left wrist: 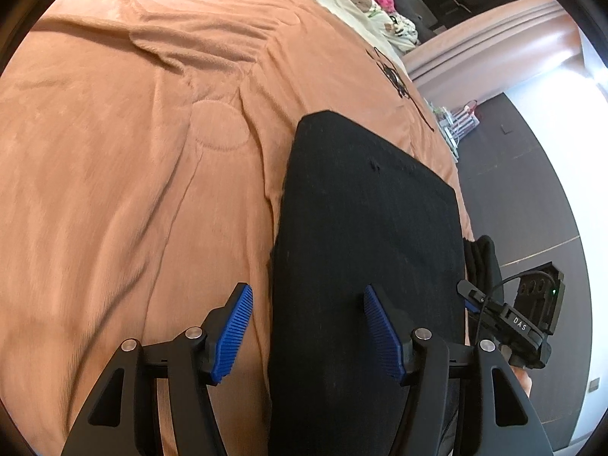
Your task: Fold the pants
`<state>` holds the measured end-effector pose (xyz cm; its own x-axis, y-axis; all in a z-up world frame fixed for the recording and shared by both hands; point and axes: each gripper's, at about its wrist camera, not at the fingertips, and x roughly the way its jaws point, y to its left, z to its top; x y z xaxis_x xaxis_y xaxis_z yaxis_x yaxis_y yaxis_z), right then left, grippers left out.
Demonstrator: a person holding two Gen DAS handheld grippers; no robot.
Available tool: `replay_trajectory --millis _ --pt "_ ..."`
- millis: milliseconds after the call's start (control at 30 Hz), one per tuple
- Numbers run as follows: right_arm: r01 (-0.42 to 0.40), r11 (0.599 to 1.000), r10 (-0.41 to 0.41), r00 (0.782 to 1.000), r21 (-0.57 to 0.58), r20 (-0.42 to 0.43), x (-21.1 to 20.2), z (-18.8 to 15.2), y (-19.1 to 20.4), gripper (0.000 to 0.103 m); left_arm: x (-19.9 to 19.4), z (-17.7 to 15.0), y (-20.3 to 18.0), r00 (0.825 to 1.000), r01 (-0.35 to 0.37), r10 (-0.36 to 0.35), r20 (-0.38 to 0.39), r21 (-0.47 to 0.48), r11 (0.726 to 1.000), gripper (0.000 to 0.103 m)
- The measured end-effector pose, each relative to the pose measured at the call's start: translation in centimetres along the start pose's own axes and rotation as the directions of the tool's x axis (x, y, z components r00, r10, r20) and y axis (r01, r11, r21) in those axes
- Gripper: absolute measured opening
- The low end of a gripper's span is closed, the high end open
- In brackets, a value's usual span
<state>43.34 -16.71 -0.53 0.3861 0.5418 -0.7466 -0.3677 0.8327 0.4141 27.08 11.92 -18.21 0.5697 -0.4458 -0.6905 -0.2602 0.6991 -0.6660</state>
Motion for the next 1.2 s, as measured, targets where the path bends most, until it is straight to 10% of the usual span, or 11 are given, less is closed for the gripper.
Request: replay_trajectory --millis 1200 --pt "-0.057 0.996 0.06 0.997 0.07 -0.043 4.4 5.7 -3.7 0.037 2.8 5.0 -2.1 1.0 -0.012 0.012 -0.005 0.058 0.998 0.063"
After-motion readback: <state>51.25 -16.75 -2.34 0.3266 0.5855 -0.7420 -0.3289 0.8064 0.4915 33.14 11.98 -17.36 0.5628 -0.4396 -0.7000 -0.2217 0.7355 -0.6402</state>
